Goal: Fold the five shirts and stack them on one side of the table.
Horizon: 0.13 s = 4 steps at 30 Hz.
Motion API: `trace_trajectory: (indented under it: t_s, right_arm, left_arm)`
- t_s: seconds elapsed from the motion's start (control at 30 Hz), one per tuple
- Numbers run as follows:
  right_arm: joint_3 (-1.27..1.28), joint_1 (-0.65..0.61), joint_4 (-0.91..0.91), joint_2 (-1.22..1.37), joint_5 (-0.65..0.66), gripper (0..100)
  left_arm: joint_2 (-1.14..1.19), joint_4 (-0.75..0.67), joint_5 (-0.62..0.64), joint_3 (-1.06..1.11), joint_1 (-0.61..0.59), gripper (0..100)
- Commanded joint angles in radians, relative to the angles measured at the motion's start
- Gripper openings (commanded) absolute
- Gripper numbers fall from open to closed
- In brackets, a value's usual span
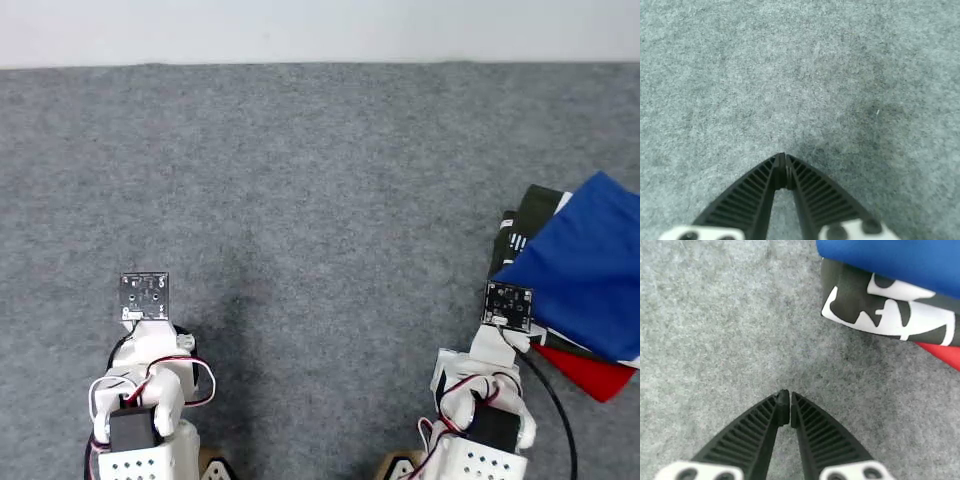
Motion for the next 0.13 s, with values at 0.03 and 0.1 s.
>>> trace_trajectory:
  t_s: [0.03, 0.1]
  right_arm:
    - [0.015, 0.015, 0.004, -0.015, -0.003, 0.9]
    - [0.015, 0.015, 0.004, -0.015, -0.003, 0.9]
  left_arm:
    - [-0.008, 0.003, 0.009, -0.002, -0.002, 1]
    - [-0.008, 0.003, 0.009, -0.002, -0.002, 1]
